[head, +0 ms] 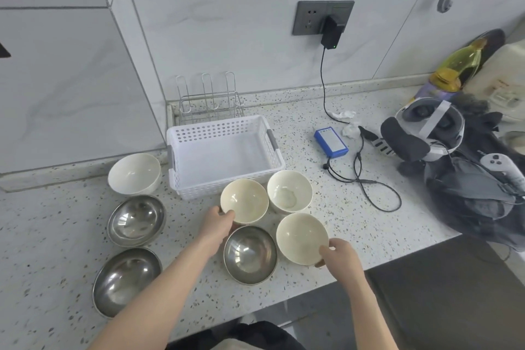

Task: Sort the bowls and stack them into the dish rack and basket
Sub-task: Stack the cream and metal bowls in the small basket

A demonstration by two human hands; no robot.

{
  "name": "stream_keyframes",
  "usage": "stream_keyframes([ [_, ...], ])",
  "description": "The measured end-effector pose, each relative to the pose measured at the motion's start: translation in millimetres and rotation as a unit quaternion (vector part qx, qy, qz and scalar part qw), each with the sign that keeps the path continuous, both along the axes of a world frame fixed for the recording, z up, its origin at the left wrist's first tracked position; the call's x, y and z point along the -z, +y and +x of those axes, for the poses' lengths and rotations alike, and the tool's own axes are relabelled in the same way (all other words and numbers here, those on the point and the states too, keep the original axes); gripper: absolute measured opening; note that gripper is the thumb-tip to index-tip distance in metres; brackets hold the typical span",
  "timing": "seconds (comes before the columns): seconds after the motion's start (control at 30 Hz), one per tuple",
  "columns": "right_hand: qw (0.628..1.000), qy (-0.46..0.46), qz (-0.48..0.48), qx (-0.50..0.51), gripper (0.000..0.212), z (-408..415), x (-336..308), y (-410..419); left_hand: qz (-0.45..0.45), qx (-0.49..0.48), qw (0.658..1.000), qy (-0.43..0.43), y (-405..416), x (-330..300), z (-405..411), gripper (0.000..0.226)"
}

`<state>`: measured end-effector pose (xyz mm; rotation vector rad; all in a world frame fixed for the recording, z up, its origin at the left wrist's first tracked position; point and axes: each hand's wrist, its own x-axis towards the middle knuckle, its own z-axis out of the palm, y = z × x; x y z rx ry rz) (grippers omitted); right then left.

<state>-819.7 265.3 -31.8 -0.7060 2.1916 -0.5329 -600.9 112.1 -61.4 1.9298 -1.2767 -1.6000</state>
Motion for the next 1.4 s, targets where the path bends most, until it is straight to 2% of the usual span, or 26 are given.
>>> stream_keyframes([
  [0.2,0.999,0.040,-0.005,-0.015,0.022,-8.5,-26.6,-1.6,-0.026,-0.016,0.999,0.016,5.4,-16.3,11.7,0.017],
  [0.4,0.995,0.092,-0.021,-0.039,0.023,-18.3,-71.7,-17.5,-0.062,0.009,0.998,0.025,5.6,-53.3,30.5,0.017],
  [0.63,0.987,-0.038,-0.153,0.011,0.022,-9.5,-103.5,-64.5,-0.055,-0.022,0.994,0.094,-10.2,-83.4,52.4,0.014],
  [0.77,0.978,-0.102,-0.182,0.028,0.022,7.8,-101.1,-108.6,-0.059,-0.078,0.984,0.146,-25.9,-89.0,67.0,0.014],
  [0.9,0.972,-0.145,-0.182,0.038,0.022,28.9,-89.7,-155.0,-0.067,-0.148,0.974,0.159,-44.8,-85.4,80.2,0.015],
  [1.03,0.976,-0.127,-0.179,-0.003,0.025,47.3,-78.7,-203.7,-0.097,-0.190,0.968,0.136,-59.8,-83.4,91.4,0.016],
  [1.2,0.984,-0.093,-0.126,-0.087,0.021,73.4,-58.9,-259.0,-0.098,-0.207,0.967,0.110,-72.2,-80.9,104.2,0.015],
  [1.4,0.983,-0.093,-0.068,-0.146,0.018,98.5,-30.3,-301.6,-0.069,-0.218,0.966,0.122,-80.7,-75.6,107.6,0.015],
])
